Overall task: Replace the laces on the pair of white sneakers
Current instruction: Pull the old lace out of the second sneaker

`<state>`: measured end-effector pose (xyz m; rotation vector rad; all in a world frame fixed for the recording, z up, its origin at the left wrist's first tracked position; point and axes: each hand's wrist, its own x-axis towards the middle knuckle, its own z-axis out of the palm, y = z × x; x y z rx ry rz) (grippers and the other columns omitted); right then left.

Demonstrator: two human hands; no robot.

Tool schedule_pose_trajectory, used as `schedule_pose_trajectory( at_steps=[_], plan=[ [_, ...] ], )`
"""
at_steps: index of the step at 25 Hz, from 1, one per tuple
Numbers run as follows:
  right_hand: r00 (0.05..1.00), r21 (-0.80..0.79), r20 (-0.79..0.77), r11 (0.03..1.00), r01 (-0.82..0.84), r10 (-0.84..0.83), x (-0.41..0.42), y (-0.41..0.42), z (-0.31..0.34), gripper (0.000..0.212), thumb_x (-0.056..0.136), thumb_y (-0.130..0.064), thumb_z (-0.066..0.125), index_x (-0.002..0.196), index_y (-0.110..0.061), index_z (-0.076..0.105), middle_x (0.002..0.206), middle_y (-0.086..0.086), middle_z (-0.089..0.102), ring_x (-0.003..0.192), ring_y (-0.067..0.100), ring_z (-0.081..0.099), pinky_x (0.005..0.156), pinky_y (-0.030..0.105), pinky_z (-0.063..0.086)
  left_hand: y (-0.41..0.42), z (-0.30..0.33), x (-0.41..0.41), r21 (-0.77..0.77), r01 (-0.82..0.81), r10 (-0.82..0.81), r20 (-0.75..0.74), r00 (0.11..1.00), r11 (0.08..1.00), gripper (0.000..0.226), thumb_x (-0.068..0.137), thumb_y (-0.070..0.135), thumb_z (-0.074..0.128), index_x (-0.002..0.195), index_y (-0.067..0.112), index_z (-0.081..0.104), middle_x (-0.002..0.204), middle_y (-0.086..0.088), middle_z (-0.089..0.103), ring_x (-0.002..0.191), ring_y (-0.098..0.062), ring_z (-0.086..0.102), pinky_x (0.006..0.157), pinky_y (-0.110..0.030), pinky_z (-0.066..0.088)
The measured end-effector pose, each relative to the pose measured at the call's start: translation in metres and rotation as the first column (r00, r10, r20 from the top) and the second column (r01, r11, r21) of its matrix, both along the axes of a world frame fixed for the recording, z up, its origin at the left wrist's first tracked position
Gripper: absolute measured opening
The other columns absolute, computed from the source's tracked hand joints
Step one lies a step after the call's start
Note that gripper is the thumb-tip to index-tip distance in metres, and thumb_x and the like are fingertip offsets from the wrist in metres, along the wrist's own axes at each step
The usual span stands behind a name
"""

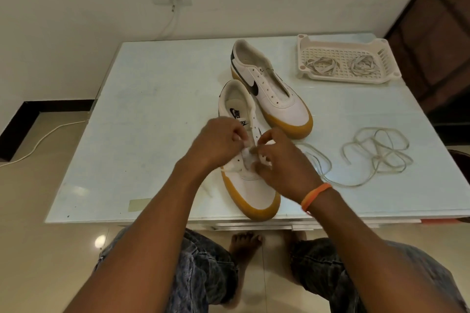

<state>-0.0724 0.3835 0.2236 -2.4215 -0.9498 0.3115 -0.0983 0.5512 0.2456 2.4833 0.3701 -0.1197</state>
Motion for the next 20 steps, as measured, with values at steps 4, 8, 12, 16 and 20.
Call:
schedule_pose_trajectory(
  at_steps=[4,8,12,16,20],
  plan=[
    [0.995,-0.069,0.097,0.998,-0.01,0.017,-0.003,0.009,-0.006,0.01,0.086,-0.024,0.072,0.093,-0.018,0.074,0.126,-0.001,0.039,0.084,0.019,0.057,0.068,0.033,0.056,0.006,-0.002,0.011,-0.071,-0.311,0.313,0.02,0.949,0.948,0.072,0.072,0.044,0.082,0.128,0.018,0.045,0.12,-0.003,0.05,0.1,-0.017,0.057,0.076,-0.026,0.044],
    [0.996,-0.105,0.078,0.994,-0.023,0.032,0.003,0.007,-0.013,0.006,0.088,-0.013,0.068,0.092,-0.018,0.065,0.123,-0.002,0.033,0.084,0.016,0.057,0.07,0.024,0.054,0.014,-0.005,0.02,-0.181,-0.284,0.276,-0.072,0.959,0.941,0.071,0.064,0.046,0.087,0.119,0.015,0.054,0.108,-0.004,0.067,0.09,-0.02,0.066,0.078,-0.034,0.057],
    [0.9,0.114,-0.378,0.953,0.28,-0.219,0.006,-0.012,-0.012,0.007,0.095,-0.014,0.058,0.091,-0.014,0.064,0.112,0.0,0.047,0.097,0.015,0.056,0.082,0.009,0.043,0.025,-0.001,0.016,-0.328,-0.29,0.269,-0.108,0.957,0.899,0.067,0.06,0.038,0.091,0.106,0.021,0.046,0.089,0.003,0.063,0.086,-0.018,0.067,0.082,-0.044,0.059],
    [0.874,0.33,-0.388,0.842,0.427,-0.292,0.0,-0.012,-0.001,0.008,0.091,-0.015,0.063,0.088,-0.021,0.065,0.112,-0.001,0.057,0.094,0.014,0.063,0.084,0.03,0.057,0.026,-0.001,0.016,-0.329,-0.279,0.253,-0.121,0.96,0.902,0.07,0.062,0.036,0.091,0.107,0.023,0.04,0.091,0.003,0.062,0.084,-0.019,0.068,0.08,-0.042,0.059],
    [0.989,-0.033,0.151,0.999,0.007,-0.002,-0.01,0.005,-0.003,0.017,0.085,-0.029,0.072,0.1,-0.022,0.073,0.142,-0.002,0.039,0.099,0.017,0.061,0.071,0.025,0.052,0.026,-0.001,0.021,-0.261,-0.254,0.231,-0.115,0.966,0.931,0.071,0.065,0.041,0.088,0.114,0.021,0.041,0.095,0.004,0.058,0.084,-0.018,0.066,0.074,-0.032,0.058]
  ],
)
